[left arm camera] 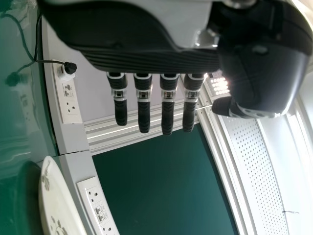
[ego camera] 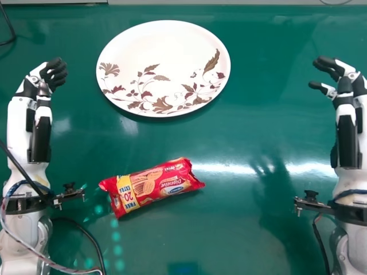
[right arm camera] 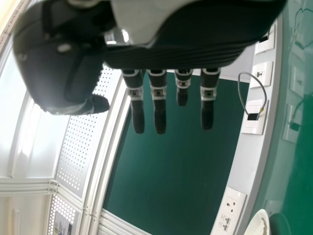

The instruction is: Pick up biscuit and place it in the plate

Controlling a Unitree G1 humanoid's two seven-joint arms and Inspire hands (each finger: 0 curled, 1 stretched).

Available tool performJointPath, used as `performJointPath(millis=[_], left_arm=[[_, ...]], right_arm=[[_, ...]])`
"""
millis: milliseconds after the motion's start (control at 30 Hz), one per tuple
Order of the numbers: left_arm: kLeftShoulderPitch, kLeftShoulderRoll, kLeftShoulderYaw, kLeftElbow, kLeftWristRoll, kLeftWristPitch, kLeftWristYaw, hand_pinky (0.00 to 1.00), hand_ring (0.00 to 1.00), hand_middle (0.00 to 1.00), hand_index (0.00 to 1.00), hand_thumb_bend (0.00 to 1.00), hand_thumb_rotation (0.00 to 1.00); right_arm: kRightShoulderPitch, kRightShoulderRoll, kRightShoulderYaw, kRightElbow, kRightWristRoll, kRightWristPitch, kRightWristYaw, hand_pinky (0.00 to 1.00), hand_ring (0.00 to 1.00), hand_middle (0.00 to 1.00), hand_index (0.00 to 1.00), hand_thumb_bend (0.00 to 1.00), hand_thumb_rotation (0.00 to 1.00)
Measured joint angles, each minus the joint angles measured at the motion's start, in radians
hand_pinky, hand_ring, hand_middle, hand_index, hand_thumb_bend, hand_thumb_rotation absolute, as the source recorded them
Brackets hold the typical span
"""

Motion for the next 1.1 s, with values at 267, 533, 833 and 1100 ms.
performJointPath(millis=[267, 533, 833, 1100], left_arm=[[0.0, 0.013, 0.003, 0.01, -0.002, -0.022, -0.013, 0.79, 0.83, 0.84, 0.84, 0.23, 0.08], [0.0, 0.023, 0.005, 0.017, -0.003, -0.022, -0.019, 0.77, 0.82, 0.84, 0.84, 0.26, 0.13], [0.0, 0.033, 0.007, 0.024, -0.01, -0.02, -0.034, 0.81, 0.84, 0.85, 0.85, 0.27, 0.1], [-0.027, 0.044, 0.009, 0.056, -0.009, -0.03, -0.038, 0.8, 0.83, 0.84, 0.85, 0.28, 0.09]], right_arm=[[0.001, 0.0, 0.013, 0.006, 0.002, -0.004, 0.008, 0.72, 0.79, 0.8, 0.78, 0.35, 0.2], [0.005, -0.002, 0.019, 0.002, -0.013, 0.002, 0.016, 0.73, 0.8, 0.82, 0.8, 0.43, 0.31], [-0.019, -0.158, 0.049, -0.068, -0.145, 0.096, 0.157, 0.77, 0.84, 0.87, 0.87, 0.83, 0.45], [-0.133, -0.341, 0.106, -0.099, -0.185, 0.155, 0.343, 0.74, 0.86, 0.91, 0.92, 1.0, 0.51]])
